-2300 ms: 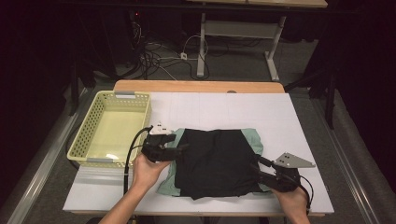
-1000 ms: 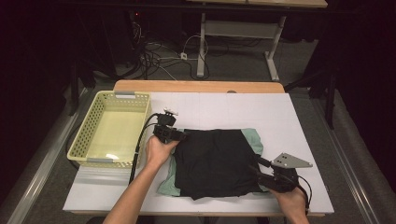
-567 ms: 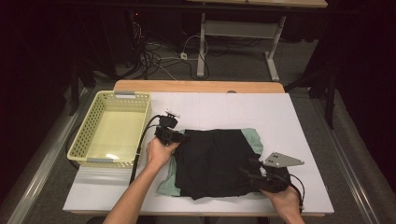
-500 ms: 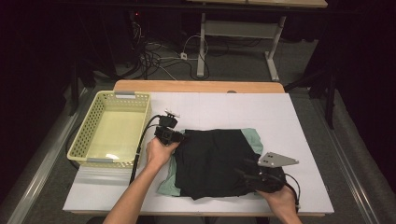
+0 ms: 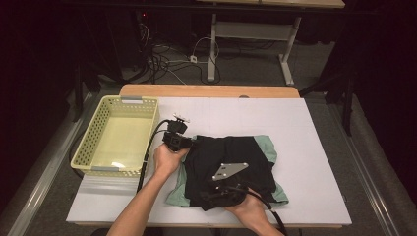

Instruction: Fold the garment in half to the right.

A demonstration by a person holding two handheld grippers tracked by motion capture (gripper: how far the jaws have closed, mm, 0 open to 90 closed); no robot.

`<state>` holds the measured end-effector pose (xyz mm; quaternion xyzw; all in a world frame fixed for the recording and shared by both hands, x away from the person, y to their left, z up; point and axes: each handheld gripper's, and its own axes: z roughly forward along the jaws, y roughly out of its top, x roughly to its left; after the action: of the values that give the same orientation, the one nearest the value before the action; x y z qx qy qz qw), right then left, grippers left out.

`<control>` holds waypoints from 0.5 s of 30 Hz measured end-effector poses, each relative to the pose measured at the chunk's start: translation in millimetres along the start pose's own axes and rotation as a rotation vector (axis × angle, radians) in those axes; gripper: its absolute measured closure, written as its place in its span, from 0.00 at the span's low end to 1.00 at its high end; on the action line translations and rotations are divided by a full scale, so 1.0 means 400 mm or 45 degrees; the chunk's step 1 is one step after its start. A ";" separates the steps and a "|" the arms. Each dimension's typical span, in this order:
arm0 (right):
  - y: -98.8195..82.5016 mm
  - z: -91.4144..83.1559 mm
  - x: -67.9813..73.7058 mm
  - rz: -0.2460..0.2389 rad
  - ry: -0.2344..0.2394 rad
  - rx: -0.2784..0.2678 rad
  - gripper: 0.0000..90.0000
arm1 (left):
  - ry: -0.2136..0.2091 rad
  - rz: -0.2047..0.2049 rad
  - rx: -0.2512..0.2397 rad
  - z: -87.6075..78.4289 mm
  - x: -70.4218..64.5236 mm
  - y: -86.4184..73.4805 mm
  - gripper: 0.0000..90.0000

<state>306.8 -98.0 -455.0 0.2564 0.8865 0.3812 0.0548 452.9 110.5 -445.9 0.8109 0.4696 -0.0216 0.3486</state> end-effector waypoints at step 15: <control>0.058 0.126 0.079 -0.169 -0.034 0.192 0.24 | 0.022 0.025 0.010 -0.004 -0.007 0.027 0.81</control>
<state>303.9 -36.1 -471.1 0.2056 0.9269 0.3056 0.0722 459.2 106.0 -437.6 0.8169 0.4646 -0.0132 0.3416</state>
